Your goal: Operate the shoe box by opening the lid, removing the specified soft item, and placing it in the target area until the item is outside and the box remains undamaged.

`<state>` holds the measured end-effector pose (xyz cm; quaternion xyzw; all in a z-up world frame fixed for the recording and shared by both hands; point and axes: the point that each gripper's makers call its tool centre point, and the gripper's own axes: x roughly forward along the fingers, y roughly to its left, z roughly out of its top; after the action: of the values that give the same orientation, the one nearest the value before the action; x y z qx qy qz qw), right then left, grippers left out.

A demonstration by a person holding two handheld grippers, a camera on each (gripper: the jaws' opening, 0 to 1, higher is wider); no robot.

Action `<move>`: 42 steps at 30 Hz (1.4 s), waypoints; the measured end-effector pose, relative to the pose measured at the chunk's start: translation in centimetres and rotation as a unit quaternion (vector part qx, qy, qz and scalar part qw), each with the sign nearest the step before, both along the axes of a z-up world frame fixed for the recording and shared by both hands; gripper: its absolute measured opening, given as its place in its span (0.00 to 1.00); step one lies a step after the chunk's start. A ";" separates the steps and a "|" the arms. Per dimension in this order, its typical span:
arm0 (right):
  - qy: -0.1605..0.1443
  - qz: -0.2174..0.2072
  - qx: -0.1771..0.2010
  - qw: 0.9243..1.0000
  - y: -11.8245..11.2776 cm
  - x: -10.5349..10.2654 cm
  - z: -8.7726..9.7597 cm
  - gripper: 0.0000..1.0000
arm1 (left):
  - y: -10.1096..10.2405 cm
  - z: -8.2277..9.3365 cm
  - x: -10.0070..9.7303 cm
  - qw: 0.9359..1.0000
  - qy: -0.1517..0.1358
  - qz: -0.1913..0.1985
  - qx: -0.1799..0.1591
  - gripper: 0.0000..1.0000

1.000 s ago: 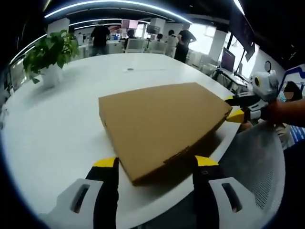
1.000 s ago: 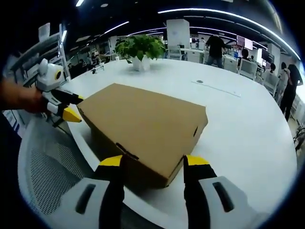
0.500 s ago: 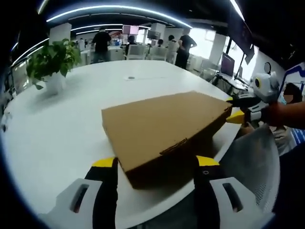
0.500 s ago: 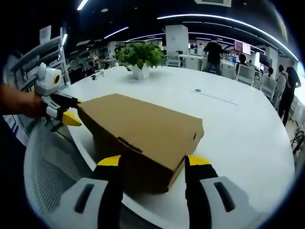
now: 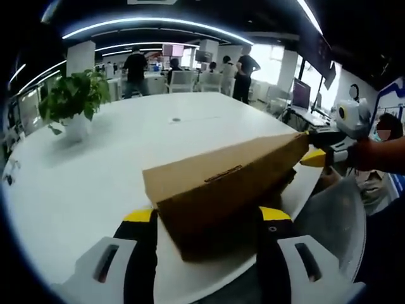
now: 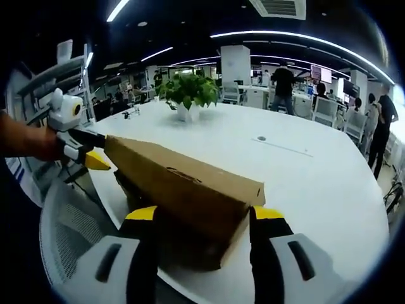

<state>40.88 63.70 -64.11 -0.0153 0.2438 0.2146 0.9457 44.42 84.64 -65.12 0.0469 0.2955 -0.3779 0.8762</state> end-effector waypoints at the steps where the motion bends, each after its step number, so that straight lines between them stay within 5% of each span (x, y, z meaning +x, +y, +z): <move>1: 0.000 0.000 0.000 1.000 -0.1 0.1 0.1 0.54 | 0.0 0.2 0.1 1.000 -0.001 -0.001 0.000 0.63; 28: -0.045 0.010 -0.042 0.998 -1.1 5.0 3.8 0.51 | -1.2 5.1 4.9 0.998 -0.054 0.005 -0.015 0.65; 42: -0.058 -0.053 -0.078 0.994 -3.9 8.5 4.5 0.22 | -1.9 5.7 7.1 0.998 -0.069 0.001 -0.009 0.68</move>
<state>49.36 59.79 -59.63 -0.0885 0.2053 0.1433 0.9641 51.48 82.78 -59.42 0.0644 0.2310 -0.3760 0.8950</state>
